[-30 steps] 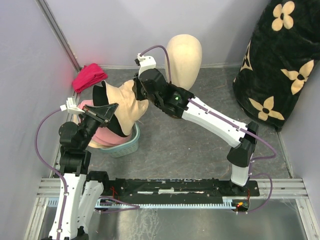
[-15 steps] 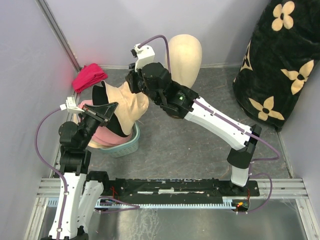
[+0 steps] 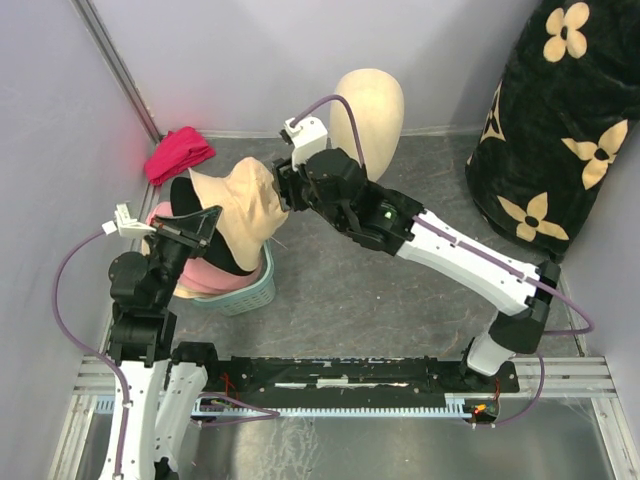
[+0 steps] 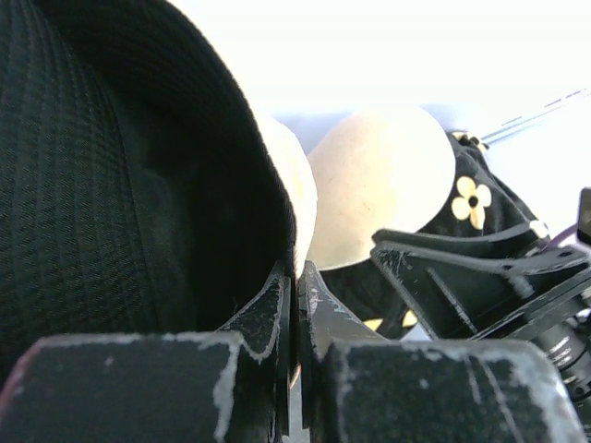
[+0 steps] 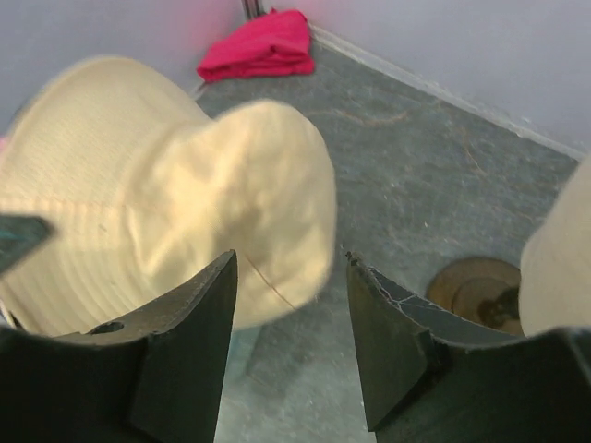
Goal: Stack the hats
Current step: Pick up the hat from the bin.
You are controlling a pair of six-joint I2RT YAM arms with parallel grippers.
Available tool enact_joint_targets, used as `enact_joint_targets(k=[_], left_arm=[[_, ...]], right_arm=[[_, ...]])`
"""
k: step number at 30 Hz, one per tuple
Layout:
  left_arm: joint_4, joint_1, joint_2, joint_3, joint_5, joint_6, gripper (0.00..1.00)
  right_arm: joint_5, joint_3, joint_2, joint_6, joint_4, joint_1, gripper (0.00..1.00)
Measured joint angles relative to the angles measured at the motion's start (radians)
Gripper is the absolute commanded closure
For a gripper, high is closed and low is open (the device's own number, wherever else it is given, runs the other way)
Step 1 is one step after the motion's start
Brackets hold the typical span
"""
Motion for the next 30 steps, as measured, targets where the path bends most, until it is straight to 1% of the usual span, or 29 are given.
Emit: enact_joint_targets(k=[4,6,7,12,18,30], left_arm=[[-0.061,0.0,-0.029,0.032,-0.053,0.001,0.97],[-0.092,0.0,-0.036,0.051,-0.074,0.002,0.97],[-0.116,0.0,-0.042,0.063,-0.094,0.009,0.97],[-0.149,0.0,-0.043,0.073,-0.1,0.02,0.97],[-0.163,-0.001,-0.041,0.073,-0.096,0.025,0.97],[-0.227,-0.001,-0.047,0.079,-0.095,0.071,0.97]], right_arm=[[0.01,-0.126,-0.074,0.009,0.02,0.0,0.4],[0.009,-0.166,-0.085,0.024,0.034,0.0,0.4],[0.004,-0.219,-0.088,0.05,0.053,-0.005,0.4],[-0.055,-0.286,-0.087,0.125,0.09,-0.034,0.4],[-0.101,-0.291,-0.079,0.203,0.145,-0.064,0.39],[-0.129,-0.291,-0.031,0.291,0.18,-0.065,0.36]])
